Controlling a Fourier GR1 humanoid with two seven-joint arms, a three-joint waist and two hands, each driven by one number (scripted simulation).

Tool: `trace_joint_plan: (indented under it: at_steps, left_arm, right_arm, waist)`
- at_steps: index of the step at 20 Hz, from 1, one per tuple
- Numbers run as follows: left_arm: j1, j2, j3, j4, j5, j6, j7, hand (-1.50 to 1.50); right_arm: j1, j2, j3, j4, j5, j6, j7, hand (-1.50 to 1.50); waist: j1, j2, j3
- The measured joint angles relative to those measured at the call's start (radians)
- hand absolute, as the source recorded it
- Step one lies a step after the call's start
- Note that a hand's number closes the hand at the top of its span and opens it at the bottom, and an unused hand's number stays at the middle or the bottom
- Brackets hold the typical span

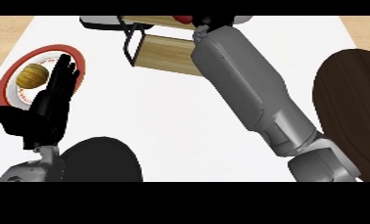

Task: Pick the tomato from the placemat and place it in the tiered shelf

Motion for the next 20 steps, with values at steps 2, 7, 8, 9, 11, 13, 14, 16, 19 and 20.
trace_joint_plan:
  at_steps: [2,7,8,9,11,13,14,16,19,20]
  left_arm:
    - [0.011,0.006,0.015,0.008,0.001,0.002,-0.008,0.00]
    - [0.049,0.011,0.041,0.015,0.009,0.002,-0.028,0.00]
    - [0.062,0.012,0.045,0.017,0.012,-0.001,-0.036,0.00]
    - [0.062,0.007,0.044,0.017,0.009,0.004,-0.038,0.00]
    - [0.073,0.011,0.052,0.010,0.015,-0.001,-0.042,0.00]
    - [0.073,0.020,0.064,0.001,0.022,-0.003,-0.032,0.00]
    - [0.070,0.022,0.065,-0.006,0.019,0.002,-0.023,0.00]
    - [0.075,0.027,0.070,-0.019,0.023,0.000,-0.013,0.00]
    - [0.089,0.022,0.068,-0.022,0.023,-0.003,-0.022,0.00]
    - [0.088,0.018,0.066,-0.013,0.024,-0.005,-0.028,0.00]
  right_arm:
    - [0.006,-0.006,-0.015,-0.034,0.033,-0.006,0.041,-1.50]
    - [0.079,-0.031,-0.045,-0.166,0.115,0.020,0.134,-1.50]
    - [0.105,-0.041,-0.049,-0.208,0.125,0.026,0.142,-1.50]
    - [0.139,-0.049,-0.049,-0.256,0.130,0.035,0.148,-1.50]
    - [0.210,-0.058,-0.045,-0.356,0.152,0.058,0.164,-1.50]
    - [0.278,-0.064,-0.038,-0.465,0.166,0.090,0.184,-1.50]
    - [0.316,-0.069,-0.033,-0.524,0.168,0.105,0.191,-1.50]
    - [0.393,-0.079,-0.019,-0.649,0.175,0.136,0.204,-1.50]
    - [0.511,-0.110,-0.002,-0.846,0.183,0.189,0.223,-1.50]
    - [0.551,-0.120,0.004,-0.911,0.187,0.206,0.228,-1.50]
  waist:
    - [-0.018,-0.006,0.000]
    - [-0.055,-0.020,0.000]
    - [-0.062,-0.022,0.000]
    - [-0.070,-0.024,0.000]
    - [-0.078,-0.026,0.001]
    - [-0.084,-0.028,0.001]
    - [-0.088,-0.029,0.001]
    - [-0.092,-0.030,0.001]
    - [-0.089,-0.027,0.001]
    - [-0.088,-0.025,0.001]
